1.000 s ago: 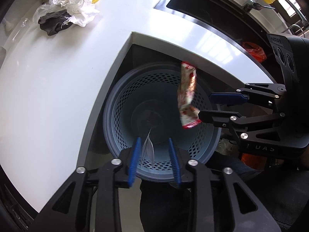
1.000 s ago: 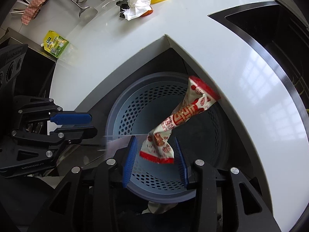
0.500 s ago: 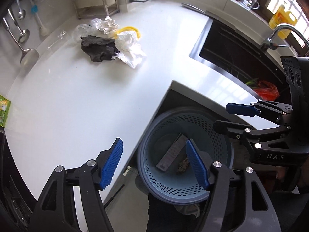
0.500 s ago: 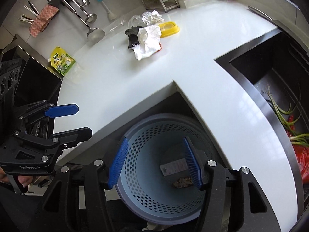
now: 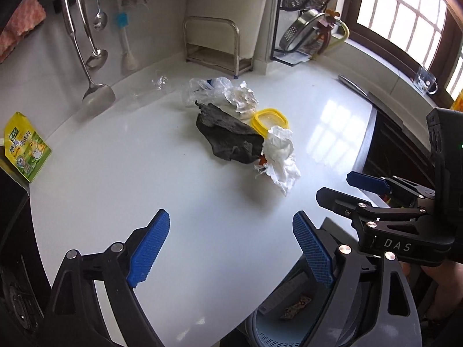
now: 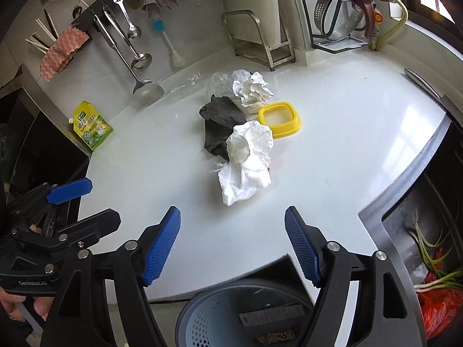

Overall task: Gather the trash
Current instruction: 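Grasp the white tissue with the right gripper, then grasp the orange with the left gripper while the right gripper holds the tissue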

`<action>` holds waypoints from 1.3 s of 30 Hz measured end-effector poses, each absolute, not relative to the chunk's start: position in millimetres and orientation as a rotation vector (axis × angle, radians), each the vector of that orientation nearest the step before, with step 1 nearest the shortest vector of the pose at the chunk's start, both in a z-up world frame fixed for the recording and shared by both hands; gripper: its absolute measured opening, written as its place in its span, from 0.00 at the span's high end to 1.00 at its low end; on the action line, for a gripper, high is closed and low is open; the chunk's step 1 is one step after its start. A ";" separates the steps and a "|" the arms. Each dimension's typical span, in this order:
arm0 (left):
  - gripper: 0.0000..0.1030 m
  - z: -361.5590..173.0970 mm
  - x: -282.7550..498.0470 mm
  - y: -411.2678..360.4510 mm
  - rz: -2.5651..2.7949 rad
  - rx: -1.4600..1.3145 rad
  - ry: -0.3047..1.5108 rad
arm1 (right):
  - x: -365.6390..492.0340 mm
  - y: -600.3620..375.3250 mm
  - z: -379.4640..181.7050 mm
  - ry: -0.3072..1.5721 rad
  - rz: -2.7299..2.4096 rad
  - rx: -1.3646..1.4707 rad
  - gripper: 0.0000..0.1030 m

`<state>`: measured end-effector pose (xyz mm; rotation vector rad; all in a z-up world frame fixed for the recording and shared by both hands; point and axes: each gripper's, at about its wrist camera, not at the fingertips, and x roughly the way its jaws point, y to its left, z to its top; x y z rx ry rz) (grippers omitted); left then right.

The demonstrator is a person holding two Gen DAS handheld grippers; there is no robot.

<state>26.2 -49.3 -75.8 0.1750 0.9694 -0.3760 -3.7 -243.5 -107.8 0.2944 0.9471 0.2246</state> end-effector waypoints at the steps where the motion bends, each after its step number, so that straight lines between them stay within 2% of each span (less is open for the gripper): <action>1: 0.17 -76.1 29.7 -47.4 -0.369 0.166 0.961 | 3.7 -242.4 -110.1 0.947 0.217 0.289 0.30; 19: 0.17 -102.5 70.2 -38.0 -0.333 0.100 1.002 | 86.3 -230.8 -149.8 0.996 0.172 0.234 0.31; 20: 0.17 -102.8 70.5 -38.5 -0.335 0.099 1.003 | 87.6 -230.7 -150.5 0.993 0.174 0.230 0.33; 22: 0.17 -103.5 70.5 -40.0 -0.337 0.098 1.005 | 89.3 -231.9 -150.5 0.992 0.188 0.231 0.47; 24: 0.17 -105.3 70.6 -40.9 -0.338 0.095 1.011 | 88.8 -233.3 -150.2 0.996 0.191 0.224 0.68; 25: 0.17 -106.6 71.0 -42.0 -0.339 0.095 1.014 | 88.5 -233.6 -150.8 1.000 0.194 0.216 0.73; 26: 0.17 -107.9 71.4 -43.3 -0.339 0.095 1.017 | 87.8 -233.9 -151.2 1.003 0.197 0.210 0.83; 27: 0.17 -109.0 71.6 -44.8 -0.341 0.096 1.020 | 86.8 -234.7 -151.3 1.003 0.202 0.209 0.87; 30: 0.17 -111.3 70.8 -50.0 -0.347 0.100 1.023 | 82.9 -237.8 -149.2 0.995 0.218 0.210 0.93; 39: 0.17 -115.8 70.9 -73.7 -0.379 0.102 1.027 | 57.2 -262.7 -116.2 0.905 0.231 0.286 0.95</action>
